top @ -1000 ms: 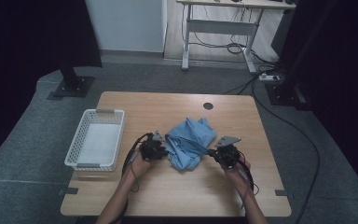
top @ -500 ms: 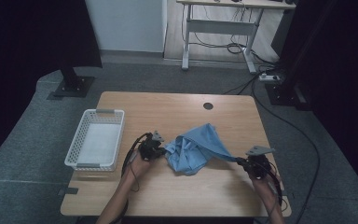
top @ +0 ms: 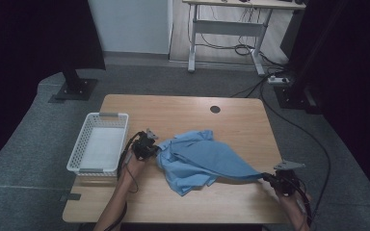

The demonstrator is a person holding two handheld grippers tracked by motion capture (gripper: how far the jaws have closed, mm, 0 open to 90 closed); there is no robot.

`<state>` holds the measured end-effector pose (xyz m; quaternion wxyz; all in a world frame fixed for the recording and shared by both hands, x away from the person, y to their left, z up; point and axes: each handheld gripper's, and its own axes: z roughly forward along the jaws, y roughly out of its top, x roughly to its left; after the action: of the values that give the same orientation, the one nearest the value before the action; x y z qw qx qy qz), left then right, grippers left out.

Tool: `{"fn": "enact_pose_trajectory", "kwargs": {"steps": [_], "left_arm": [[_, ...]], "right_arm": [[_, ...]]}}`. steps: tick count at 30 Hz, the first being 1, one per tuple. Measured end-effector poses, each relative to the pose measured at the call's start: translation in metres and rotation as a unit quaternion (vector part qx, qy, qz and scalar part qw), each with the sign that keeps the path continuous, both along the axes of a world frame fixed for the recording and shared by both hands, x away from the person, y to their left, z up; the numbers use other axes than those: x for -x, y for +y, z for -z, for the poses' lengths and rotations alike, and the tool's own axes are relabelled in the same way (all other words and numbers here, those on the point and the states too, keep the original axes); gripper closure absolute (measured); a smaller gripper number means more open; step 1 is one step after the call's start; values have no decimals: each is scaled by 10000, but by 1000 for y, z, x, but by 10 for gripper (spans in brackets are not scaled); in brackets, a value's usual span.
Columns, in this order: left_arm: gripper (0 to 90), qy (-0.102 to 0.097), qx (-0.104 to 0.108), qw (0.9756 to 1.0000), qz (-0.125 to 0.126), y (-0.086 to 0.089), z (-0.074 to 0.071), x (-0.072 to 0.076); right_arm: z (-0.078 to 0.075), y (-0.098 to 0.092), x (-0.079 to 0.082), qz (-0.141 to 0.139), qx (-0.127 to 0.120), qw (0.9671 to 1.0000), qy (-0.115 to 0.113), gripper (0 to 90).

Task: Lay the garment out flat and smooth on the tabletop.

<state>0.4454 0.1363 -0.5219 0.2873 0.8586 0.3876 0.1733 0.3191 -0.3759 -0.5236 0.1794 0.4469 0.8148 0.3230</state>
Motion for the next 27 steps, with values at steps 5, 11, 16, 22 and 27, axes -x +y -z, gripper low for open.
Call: {"fn": "enact_pose_trajectory", "kwargs": {"steps": [5,11,16,22,27], "left_arm": [[582,-201,226,9994,-187,-3,-11,5],[426,-470,220,9982,288,-8,-33,24],[399,-406,515,9961,583,-16,-34,44],[406,-144,702,9941,812,-27,-3,62],[455,-102,187,9965,812,-29,10,53]], "right_arm": [[-4,3,11,-380,-80,9991,161,609],[-18,24,12,-682,-158,9975,-112,533],[-17,56,-10,-789,-255,9960,-322,482],[7,95,-41,-888,-296,9954,-226,448],[25,102,-41,-968,-170,9951,-82,447]]}}
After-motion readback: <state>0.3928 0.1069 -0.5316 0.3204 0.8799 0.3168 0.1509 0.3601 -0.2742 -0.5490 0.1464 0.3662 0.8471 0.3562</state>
